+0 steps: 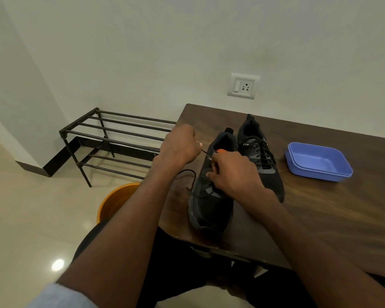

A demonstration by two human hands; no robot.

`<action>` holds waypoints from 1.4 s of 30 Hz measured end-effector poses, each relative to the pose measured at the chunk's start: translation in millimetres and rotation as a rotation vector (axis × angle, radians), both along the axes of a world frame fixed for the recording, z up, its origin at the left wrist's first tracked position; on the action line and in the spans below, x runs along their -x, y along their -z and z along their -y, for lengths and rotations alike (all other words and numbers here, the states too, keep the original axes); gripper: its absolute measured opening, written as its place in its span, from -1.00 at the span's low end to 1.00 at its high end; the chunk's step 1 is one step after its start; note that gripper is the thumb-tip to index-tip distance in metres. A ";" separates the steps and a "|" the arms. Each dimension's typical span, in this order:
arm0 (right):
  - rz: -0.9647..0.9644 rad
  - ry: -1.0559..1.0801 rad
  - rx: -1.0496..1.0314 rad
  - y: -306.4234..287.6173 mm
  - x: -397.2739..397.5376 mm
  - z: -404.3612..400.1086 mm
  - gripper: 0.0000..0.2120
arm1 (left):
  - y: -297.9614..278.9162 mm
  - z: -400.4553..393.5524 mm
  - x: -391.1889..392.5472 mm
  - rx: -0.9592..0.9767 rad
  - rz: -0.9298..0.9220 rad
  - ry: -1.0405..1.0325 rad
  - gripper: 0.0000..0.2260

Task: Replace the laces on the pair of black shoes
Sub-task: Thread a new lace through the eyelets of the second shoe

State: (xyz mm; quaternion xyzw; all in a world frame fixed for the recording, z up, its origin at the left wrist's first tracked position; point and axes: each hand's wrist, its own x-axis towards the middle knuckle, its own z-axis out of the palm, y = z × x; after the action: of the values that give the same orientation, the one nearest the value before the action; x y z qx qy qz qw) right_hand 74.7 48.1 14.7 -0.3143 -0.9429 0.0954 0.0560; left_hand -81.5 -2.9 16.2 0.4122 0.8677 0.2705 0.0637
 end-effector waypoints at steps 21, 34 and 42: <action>-0.607 0.234 0.501 -60.0 -58.6 -53.4 -0.75 | -1.4 -3.5 -5.3 0.224 0.047 0.061 -0.75; -0.532 0.123 0.540 -49.9 -51.1 -53.4 -0.97 | -34.9 6.5 -12.8 -0.104 0.430 0.462 -0.90; -0.465 0.114 0.517 -41.7 -51.0 -55.9 -0.89 | -31.1 13.4 -7.0 -0.055 0.291 0.466 -0.81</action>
State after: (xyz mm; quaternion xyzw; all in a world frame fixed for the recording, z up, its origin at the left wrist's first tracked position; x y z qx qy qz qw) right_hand 125.7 104.0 56.4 -0.3401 -0.8305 0.3968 0.1930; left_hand -74.5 -16.3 47.3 0.5592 0.7235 0.3282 0.2371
